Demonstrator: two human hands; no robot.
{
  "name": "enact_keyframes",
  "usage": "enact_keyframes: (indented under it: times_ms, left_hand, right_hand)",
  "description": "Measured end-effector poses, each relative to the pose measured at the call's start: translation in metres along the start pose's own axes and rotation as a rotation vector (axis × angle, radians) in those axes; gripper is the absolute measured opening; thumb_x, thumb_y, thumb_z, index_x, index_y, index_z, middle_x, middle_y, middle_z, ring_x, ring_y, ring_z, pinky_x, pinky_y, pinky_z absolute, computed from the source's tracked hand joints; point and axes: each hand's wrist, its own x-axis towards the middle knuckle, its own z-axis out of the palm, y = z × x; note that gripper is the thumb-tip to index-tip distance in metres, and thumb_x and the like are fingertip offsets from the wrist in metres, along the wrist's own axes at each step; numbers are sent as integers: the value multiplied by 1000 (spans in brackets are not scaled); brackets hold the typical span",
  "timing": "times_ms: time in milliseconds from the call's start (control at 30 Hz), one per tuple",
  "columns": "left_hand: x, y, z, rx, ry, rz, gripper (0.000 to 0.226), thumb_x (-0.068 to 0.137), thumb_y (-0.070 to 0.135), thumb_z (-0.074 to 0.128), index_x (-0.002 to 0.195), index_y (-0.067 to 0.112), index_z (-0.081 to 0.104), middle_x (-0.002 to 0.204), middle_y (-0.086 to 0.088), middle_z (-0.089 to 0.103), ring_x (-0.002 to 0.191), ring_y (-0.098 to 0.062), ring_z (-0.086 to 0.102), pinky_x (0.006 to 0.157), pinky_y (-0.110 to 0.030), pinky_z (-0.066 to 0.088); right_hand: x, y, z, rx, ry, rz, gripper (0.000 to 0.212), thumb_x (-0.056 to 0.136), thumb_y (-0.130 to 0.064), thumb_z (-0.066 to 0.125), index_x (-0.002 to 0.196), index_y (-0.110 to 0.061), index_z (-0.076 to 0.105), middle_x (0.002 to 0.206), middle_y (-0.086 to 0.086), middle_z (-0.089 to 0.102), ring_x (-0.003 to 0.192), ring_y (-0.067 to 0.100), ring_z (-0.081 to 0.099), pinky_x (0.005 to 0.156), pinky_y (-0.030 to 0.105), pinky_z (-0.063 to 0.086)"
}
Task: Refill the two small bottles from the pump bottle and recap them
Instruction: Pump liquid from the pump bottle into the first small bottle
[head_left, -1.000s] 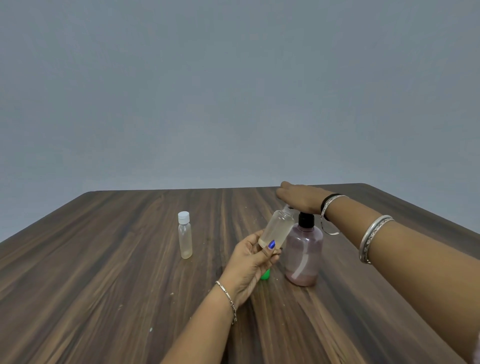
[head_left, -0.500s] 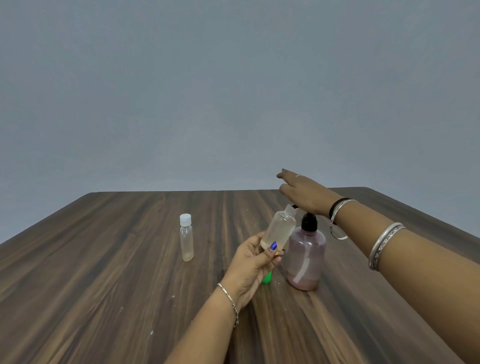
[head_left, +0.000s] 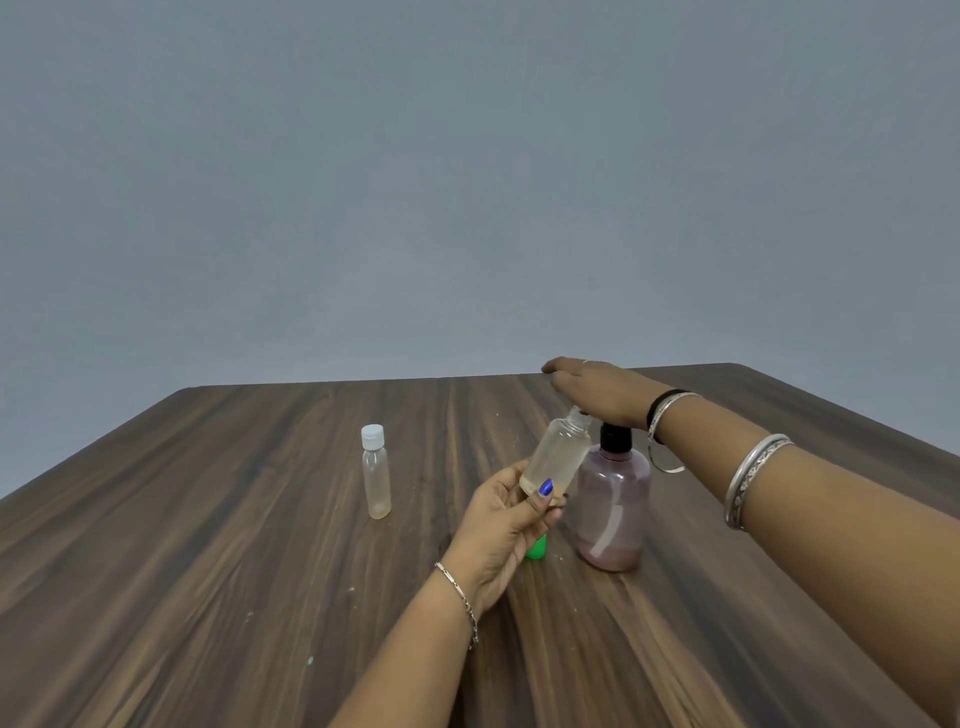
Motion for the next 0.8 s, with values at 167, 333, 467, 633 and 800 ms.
enact_keyframes:
  times_ms: [167, 333, 467, 633, 800]
  left_hand:
    - [0, 1, 1, -18, 8, 4, 34, 84, -8, 53, 114, 7, 53, 100, -15, 65, 76, -15, 68, 69, -22, 56]
    - [0, 3, 2, -28, 6, 3, 33, 84, -8, 53, 114, 7, 53, 100, -15, 65, 77, -15, 67, 70, -22, 56]
    - [-1, 3, 1, -14, 9, -9, 34, 84, -8, 53, 113, 9, 54, 103, -15, 65, 79, -15, 68, 70, -23, 56]
    - [-2, 2, 2, 16, 1, -13, 35, 85, -10, 52, 115, 8, 53, 102, -14, 65, 81, -16, 65, 71, -22, 55]
    - [-1, 1, 2, 15, -6, -3, 35, 84, -10, 52, 115, 6, 53, 97, -12, 65, 77, -14, 66, 70, -21, 55]
  right_hand:
    - [4, -5, -6, -21, -31, -16, 43, 99, -30, 23, 139, -21, 35, 147, -3, 37, 130, 22, 38, 111, 40, 26]
    - [2, -7, -9, 22, -46, -23, 42, 100, -31, 23, 138, -21, 37, 144, -4, 40, 127, 23, 41, 110, 42, 29]
    - [-1, -6, -8, -1, -66, -5, 42, 102, -26, 19, 137, -13, 38, 144, -1, 40, 125, 25, 43, 107, 37, 30]
    - [1, 4, -2, 104, -88, 60, 42, 98, -33, 23, 130, -13, 43, 131, 13, 52, 117, 30, 50, 100, 37, 35]
    - [2, 7, -2, 178, -118, 76, 45, 97, -37, 24, 131, -13, 43, 138, 14, 47, 124, 33, 46, 104, 38, 33]
